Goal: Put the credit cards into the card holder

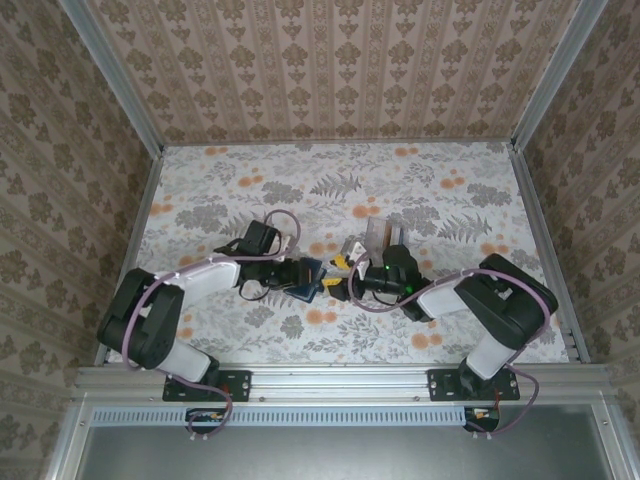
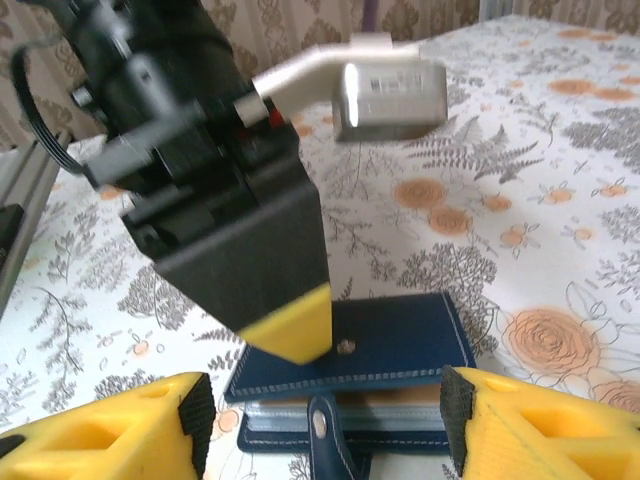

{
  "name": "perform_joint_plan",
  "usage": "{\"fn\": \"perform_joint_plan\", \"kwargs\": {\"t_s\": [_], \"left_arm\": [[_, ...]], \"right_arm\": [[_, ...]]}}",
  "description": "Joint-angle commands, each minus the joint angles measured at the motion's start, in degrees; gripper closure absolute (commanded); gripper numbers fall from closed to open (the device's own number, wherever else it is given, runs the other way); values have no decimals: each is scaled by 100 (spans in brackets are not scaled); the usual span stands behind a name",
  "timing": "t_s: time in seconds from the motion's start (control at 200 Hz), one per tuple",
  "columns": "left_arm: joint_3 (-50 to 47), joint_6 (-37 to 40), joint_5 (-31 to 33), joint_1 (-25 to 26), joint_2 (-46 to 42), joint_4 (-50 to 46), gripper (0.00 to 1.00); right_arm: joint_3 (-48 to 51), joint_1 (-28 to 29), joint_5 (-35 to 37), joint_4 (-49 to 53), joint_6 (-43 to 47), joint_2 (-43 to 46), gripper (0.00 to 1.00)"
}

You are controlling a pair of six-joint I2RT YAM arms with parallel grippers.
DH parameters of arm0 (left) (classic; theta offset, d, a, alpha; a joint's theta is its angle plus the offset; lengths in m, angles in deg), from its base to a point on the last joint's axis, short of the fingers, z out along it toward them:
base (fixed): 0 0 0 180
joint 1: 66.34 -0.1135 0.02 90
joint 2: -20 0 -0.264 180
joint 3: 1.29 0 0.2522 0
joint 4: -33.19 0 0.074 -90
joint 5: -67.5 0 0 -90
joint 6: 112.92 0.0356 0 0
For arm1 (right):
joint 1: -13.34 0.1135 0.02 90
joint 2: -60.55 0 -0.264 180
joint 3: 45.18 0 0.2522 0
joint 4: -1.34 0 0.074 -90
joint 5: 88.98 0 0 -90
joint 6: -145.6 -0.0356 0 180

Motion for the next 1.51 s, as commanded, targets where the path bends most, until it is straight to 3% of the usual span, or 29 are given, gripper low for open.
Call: {"fn": "perform_joint_plan", "kwargs": {"t_s": [0.0,0.365,0.535,0.72,1.04,1.105,1.19,1.28,1.375,1.5], "left_arm": [[227,254,-279,0,284,-60,63],[585,379,-553,123,637,-164,64],[556,379,-40,44,657,-539,71],[375,218,-62,-26,629,-280,73],[289,101,-33,-27,655,-169,73],[282,100,-53,-27,671,-134,73],[330,152,-47,-27,648,-204,73],[335,243,-32,-18,607,-149,71],[581,355,-10,54,704,-305,70],[874,369,44,311,704,-318,68]], "right_arm": [[97,-68,148,219,-73,480,36],[14,-193,318,1307,-124,672,40],[-580,53,370,2965,948,348,41],[-1104,54,139,3164,1510,-407,41],[-1846,265,633,4014,2552,-990,41],[-1893,267,560,4013,2587,-1072,46],[-1879,265,625,3966,2542,-1087,64],[-1476,182,714,3274,2360,-904,74],[-969,33,582,2258,2112,-775,76],[-928,10,163,2063,2013,-807,77]]}}
